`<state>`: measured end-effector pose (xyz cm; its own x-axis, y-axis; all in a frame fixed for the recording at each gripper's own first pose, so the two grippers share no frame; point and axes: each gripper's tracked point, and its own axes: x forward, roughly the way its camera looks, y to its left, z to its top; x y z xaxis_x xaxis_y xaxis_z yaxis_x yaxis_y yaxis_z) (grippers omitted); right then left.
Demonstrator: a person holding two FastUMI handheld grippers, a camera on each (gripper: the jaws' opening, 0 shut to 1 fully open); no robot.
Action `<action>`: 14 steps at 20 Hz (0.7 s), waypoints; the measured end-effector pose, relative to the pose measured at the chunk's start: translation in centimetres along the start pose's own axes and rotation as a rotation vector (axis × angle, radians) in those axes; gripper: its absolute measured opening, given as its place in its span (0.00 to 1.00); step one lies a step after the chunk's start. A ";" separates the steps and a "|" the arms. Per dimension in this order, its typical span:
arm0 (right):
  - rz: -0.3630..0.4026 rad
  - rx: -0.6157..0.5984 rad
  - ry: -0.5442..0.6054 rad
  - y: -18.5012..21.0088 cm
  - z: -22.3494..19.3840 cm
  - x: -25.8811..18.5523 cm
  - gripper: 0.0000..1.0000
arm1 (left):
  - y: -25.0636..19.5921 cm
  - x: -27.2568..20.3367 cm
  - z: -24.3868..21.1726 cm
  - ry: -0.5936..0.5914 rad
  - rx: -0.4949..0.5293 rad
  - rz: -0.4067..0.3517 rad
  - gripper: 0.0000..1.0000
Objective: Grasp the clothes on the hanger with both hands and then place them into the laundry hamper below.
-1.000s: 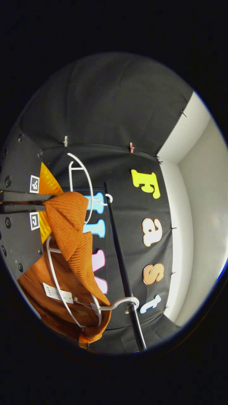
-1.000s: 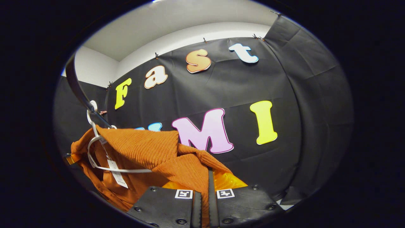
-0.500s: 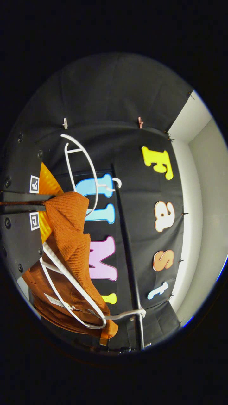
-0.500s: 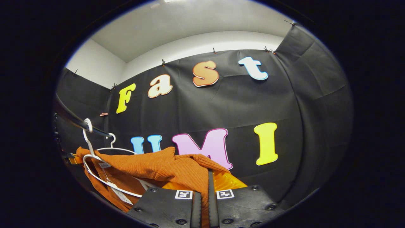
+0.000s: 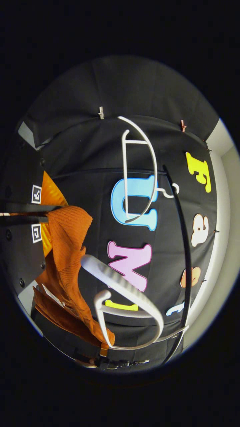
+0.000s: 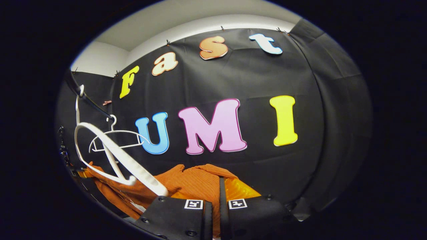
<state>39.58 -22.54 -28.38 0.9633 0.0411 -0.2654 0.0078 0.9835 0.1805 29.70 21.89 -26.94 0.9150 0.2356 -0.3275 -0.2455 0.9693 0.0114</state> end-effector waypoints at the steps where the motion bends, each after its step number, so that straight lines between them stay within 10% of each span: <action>1: -0.009 0.012 0.027 -0.2 -1.5 -0.3 0.13 | -0.5 -0.2 -1.0 0.017 0.001 -0.001 0.07; 14: 0.189 0.195 0.338 13.0 -14.9 -6.0 0.13 | -11.7 -4.9 -11.3 0.245 -0.077 -0.144 0.08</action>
<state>29.89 -7.37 -38.55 0.8111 0.3040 -0.4997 -0.0784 0.9031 0.4223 24.49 8.60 -36.15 0.8401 0.0629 -0.5388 -0.1506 0.9813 -0.1202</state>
